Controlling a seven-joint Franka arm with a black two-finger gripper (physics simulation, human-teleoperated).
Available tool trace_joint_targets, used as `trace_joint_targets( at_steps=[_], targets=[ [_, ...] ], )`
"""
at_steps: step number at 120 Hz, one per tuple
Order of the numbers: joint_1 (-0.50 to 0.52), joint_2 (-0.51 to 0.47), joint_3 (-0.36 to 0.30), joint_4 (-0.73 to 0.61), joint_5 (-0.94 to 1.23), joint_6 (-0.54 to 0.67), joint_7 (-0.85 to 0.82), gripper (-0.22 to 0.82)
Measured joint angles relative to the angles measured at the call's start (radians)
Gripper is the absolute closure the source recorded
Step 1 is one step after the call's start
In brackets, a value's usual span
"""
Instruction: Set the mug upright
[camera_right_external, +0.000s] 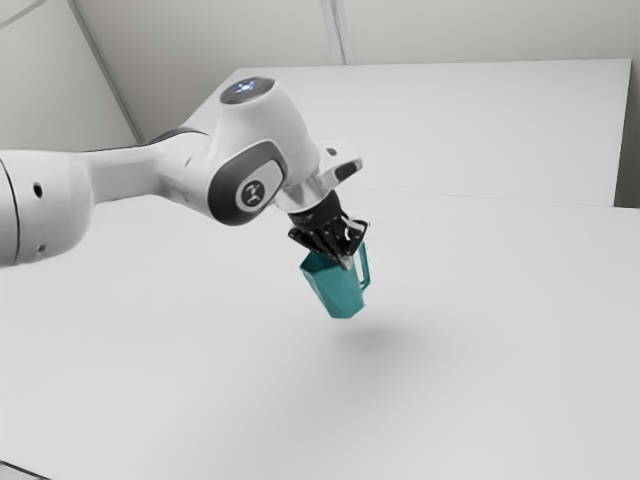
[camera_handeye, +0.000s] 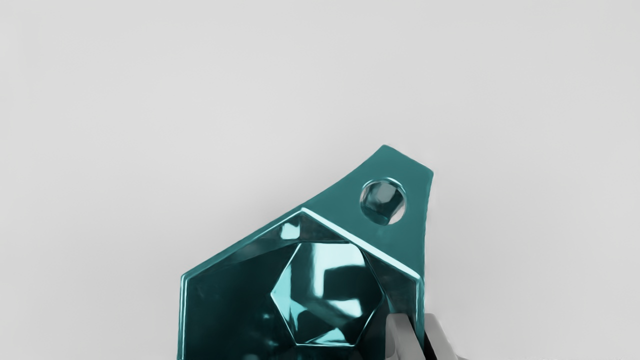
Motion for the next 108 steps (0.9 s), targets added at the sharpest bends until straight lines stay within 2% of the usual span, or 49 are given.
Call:
trace_joint_targets(
  at_steps=[31, 55, 108],
  targets=[
    [0.087, -0.056, 0.0, -0.083, 0.047, -0.035, 0.046, 0.79],
    [0.147, -0.062, 0.0, -0.108, 0.052, -0.04, 0.098, 0.79],
    [0.19, 0.012, -0.001, -0.142, 0.054, 0.014, 0.163, 0.79]
  ],
)
